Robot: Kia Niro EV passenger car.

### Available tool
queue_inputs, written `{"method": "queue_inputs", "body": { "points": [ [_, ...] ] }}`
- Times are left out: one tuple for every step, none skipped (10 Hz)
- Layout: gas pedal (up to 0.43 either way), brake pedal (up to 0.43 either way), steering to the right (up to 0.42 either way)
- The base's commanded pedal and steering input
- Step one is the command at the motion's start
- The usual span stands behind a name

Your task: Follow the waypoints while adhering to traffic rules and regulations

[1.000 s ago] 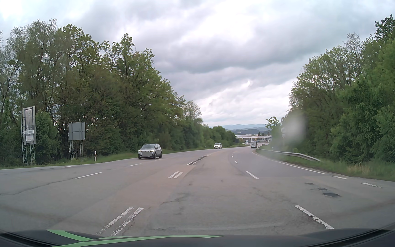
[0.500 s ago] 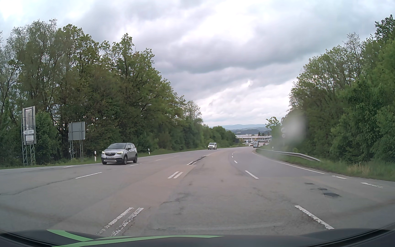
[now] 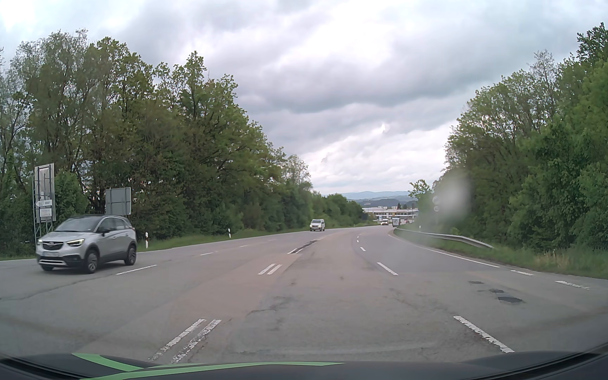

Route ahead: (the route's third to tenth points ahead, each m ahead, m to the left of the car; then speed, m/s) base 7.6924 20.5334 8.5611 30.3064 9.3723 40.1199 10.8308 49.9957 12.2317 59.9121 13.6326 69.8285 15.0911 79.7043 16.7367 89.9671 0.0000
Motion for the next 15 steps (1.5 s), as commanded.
{"method": "queue_inputs", "body": {
  "points": [
    [0.000, 0.268, 0.004],
    [0.000, 0.262, 0.004],
    [0.000, 0.268, 0.004],
    [0.000, 0.262, 0.004],
    [0.000, 0.262, 0.003],
    [0.000, 0.268, 0.004],
    [0.000, 0.268, 0.004],
    [0.000, 0.262, 0.004],
    [0.000, 0.268, 0.004],
    [0.000, 0.268, 0.004],
    [0.000, 0.268, 0.004],
    [0.000, 0.262, 0.004],
    [0.000, 0.262, 0.004],
    [0.000, 0.262, 0.004],
    [0.000, 0.262, 0.004]
  ]
}}
